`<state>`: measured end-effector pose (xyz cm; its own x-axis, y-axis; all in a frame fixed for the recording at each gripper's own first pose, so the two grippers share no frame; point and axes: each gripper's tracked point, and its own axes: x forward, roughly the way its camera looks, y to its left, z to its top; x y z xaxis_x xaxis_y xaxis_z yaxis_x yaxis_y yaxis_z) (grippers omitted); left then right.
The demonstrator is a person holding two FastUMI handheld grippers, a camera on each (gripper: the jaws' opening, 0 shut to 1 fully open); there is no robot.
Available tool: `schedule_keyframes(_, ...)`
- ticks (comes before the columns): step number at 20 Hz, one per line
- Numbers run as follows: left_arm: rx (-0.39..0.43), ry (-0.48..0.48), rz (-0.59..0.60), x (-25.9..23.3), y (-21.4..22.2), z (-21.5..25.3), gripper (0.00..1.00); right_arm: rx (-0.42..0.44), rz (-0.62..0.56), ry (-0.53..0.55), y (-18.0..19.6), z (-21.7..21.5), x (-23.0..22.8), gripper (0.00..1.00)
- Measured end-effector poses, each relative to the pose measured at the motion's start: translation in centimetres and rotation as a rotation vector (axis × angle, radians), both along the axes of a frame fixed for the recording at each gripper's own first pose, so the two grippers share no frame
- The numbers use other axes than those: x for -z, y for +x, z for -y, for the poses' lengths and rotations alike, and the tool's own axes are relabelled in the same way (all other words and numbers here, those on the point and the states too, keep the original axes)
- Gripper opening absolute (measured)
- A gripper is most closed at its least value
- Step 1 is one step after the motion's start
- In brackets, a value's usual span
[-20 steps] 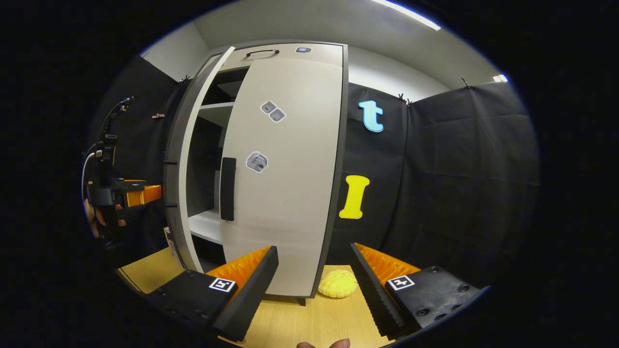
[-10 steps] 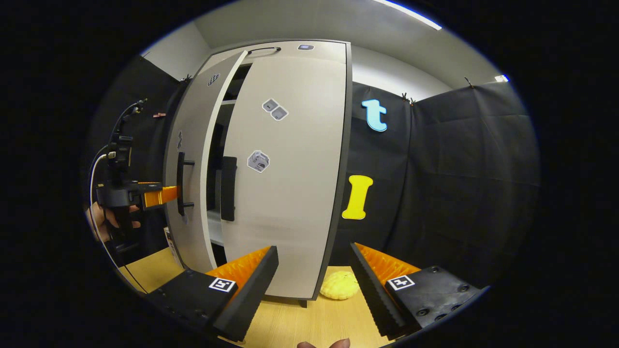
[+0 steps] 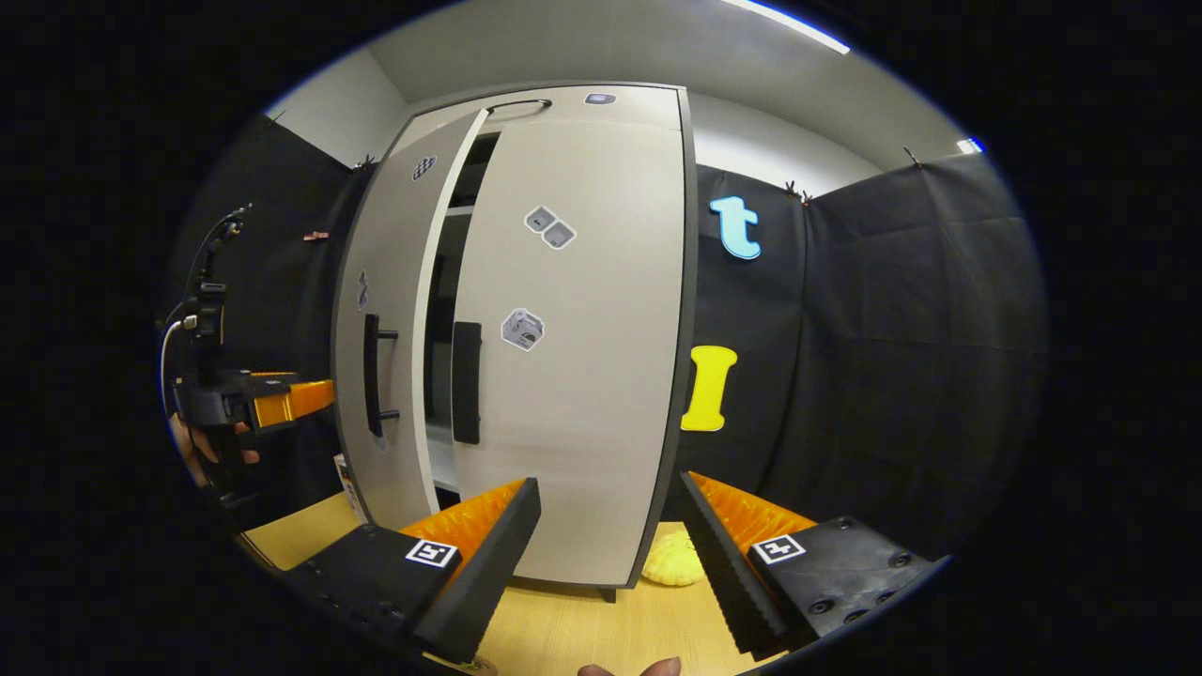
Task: Grasp the bottle in the cabinet with the left hand and place it on the coaster, then close the right door with the right hand and the left door with the left hand.
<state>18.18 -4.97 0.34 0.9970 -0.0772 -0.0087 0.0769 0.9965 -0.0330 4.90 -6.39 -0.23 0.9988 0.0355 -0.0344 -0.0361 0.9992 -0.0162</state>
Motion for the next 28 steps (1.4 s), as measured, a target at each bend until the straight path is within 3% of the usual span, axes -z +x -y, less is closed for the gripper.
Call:
schedule_keyframes(8,0.03,0.019,0.015,-0.8,-5.1,-0.7,0.97,-0.029,0.038,0.005,-2.4,-2.4,-2.0,0.98)
schedule_keyframes(15,0.052,0.023,0.015,-1.0,-8.6,-0.9,0.95,-0.022,0.066,0.016,-4.4,-3.5,-3.5,0.97)
schedule_keyframes(28,0.044,0.006,-0.014,0.0,-11.9,-2.4,0.95,-0.012,0.083,0.026,-6.2,-4.9,-4.0,0.98)
